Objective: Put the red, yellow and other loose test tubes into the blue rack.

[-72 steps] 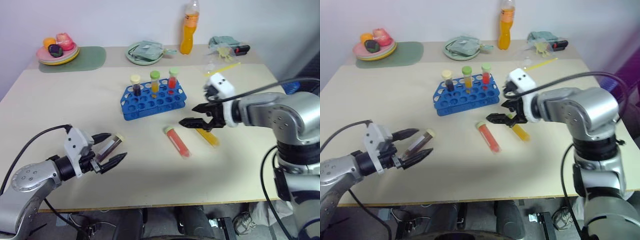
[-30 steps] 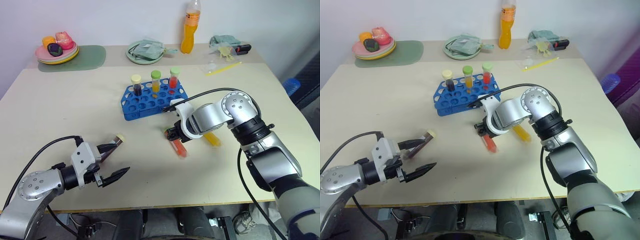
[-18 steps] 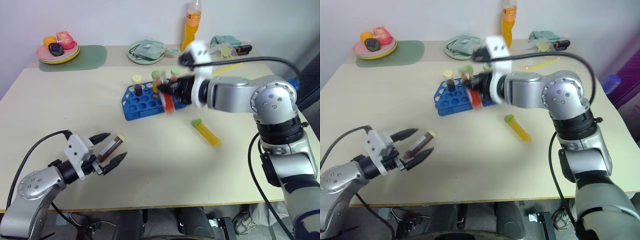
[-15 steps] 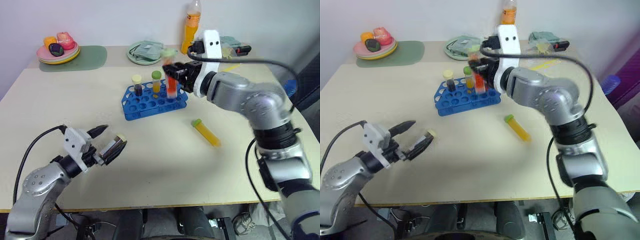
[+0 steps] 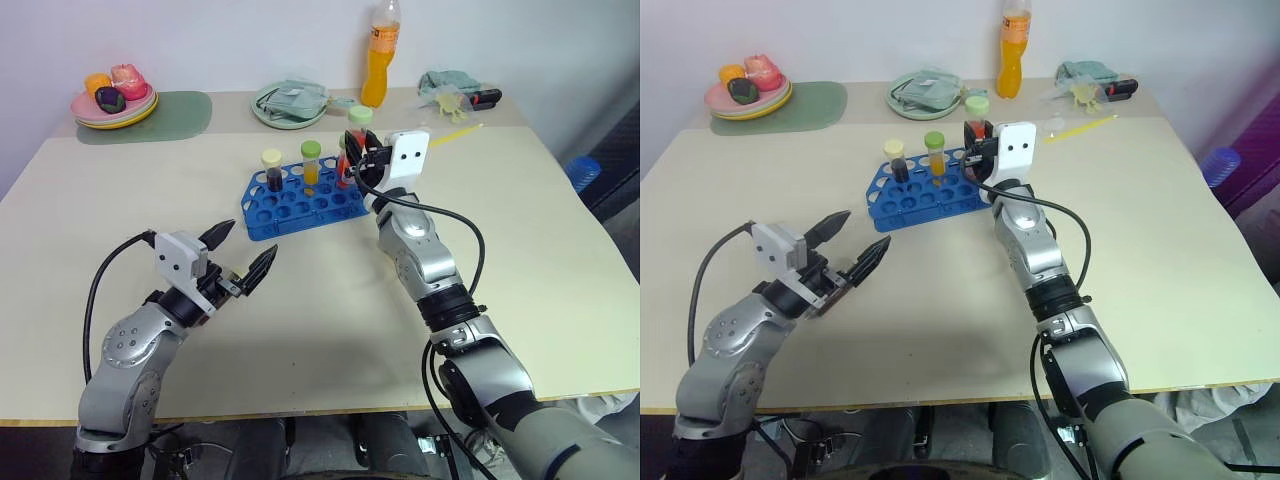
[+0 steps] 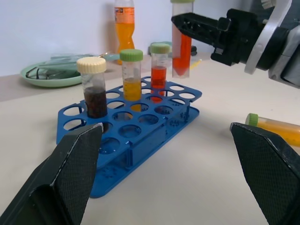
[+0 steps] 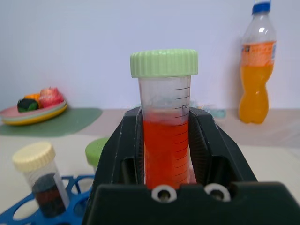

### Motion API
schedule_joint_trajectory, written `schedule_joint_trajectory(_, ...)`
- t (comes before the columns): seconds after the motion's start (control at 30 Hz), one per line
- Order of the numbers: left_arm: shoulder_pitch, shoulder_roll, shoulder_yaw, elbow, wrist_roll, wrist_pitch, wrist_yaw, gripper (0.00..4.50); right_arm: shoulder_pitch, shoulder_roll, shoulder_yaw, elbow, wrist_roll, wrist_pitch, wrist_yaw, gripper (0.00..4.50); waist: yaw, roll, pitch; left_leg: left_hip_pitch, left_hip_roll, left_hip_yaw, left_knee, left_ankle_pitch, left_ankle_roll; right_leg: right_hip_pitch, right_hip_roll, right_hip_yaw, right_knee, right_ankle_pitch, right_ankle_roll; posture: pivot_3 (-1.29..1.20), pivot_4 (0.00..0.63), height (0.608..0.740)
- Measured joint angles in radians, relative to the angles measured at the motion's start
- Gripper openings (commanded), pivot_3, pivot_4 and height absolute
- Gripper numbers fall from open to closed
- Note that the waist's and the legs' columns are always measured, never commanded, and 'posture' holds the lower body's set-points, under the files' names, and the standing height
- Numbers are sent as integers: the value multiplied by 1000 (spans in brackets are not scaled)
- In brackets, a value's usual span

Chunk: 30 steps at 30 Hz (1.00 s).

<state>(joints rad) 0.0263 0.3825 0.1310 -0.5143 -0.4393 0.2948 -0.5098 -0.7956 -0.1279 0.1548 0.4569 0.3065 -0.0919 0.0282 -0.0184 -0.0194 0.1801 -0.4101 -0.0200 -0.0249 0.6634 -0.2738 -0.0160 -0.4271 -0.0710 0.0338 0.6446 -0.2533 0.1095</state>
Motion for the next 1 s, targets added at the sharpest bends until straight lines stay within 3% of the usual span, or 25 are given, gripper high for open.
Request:
schedule_joint_trajectory(0.4, 8, 13, -11, -38, -8, 10, -15, 4500, 22, 48, -88, 134, -138, -80, 17, 1129, 0, 0, 0, 0, 0, 0, 0, 0, -1, 0, 0, 0, 1, 0, 0, 0, 150, 729)
schedule_joint_trajectory(1.0, -19, 28, -30, -50, -10, 44, -9, 4500, 23, 92, -127, 156, -188, -112, 77, 1129, -2, 0, 0, 1, 0, 0, 0, 1, -1, 0, 1, 0, 2, 0, 0, 0, 150, 729)
